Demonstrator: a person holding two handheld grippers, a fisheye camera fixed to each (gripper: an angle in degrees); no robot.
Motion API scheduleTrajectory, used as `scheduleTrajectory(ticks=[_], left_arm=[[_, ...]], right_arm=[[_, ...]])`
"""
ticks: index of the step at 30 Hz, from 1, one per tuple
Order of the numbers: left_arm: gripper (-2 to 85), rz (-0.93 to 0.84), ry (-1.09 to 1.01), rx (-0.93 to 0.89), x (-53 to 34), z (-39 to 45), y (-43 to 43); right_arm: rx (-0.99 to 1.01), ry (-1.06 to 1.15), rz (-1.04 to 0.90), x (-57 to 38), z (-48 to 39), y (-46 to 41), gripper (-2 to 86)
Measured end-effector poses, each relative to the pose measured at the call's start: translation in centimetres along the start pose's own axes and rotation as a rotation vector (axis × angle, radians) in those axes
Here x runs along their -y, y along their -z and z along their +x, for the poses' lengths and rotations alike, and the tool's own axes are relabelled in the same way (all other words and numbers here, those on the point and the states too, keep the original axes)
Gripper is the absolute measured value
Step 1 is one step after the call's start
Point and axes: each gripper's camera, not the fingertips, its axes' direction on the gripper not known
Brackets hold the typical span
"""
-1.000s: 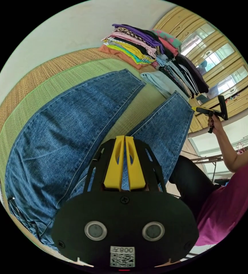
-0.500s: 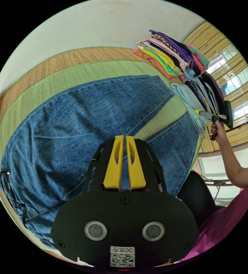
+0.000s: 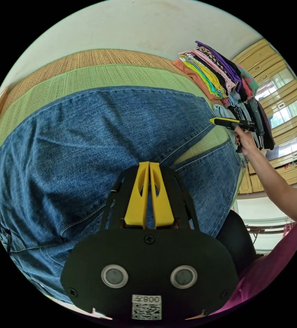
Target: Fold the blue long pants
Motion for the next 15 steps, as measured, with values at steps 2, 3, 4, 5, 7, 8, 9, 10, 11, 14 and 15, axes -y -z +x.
scheduleTrajectory(ticks=[2,3,4,5,7,8,9,10,11,14,15], left_arm=[[0.0,0.009,0.02,-0.04,-2.5,-1.2,-0.7],[0.0,0.012,0.028,-0.047,-3.2,-1.4,-0.7],[0.0,0.036,0.042,-0.062,-4.7,-1.9,-0.4],[0.0,0.075,0.056,-0.071,-6.6,-2.3,0.5],[0.1,0.129,0.09,-0.063,-10.2,-3.3,2.2],[0.0,0.153,0.119,-0.032,-13.1,-4.3,3.3],[0.0,0.159,0.139,-0.006,-14.7,-4.8,3.8],[0.0,0.161,0.193,0.06,-18.0,-6.2,4.7],[0.0,0.156,0.26,0.117,-21.4,-7.8,5.4],[0.0,0.116,0.452,0.222,-29.8,-12.1,6.1],[0.0,0.108,0.485,0.24,-31.3,-12.8,6.1]], right_arm=[[0.025,-0.026,-0.005,0.2,0.2,0.9,0.1],[0.031,-0.043,-0.009,0.6,0.2,1.5,0.1],[0.024,-0.054,-0.012,0.9,0.1,1.9,0.1],[-0.011,-0.072,-0.013,1.3,-0.3,2.8,0.1],[-0.037,-0.072,0.027,1.4,-1.6,5.2,0.1],[0.014,-0.047,0.062,1.1,-3.1,7.0,0.1],[0.083,0.001,0.085,0.6,-5.4,8.6,0.1],[0.116,0.03,0.09,0.2,-6.8,9.3,0.1],[0.177,0.1,0.09,-0.5,-10.2,10.3,0.1],[0.293,0.315,0.026,-2.6,-20.1,11.0,0.1],[0.288,0.395,-0.008,-3.4,-23.9,10.7,0.1]])
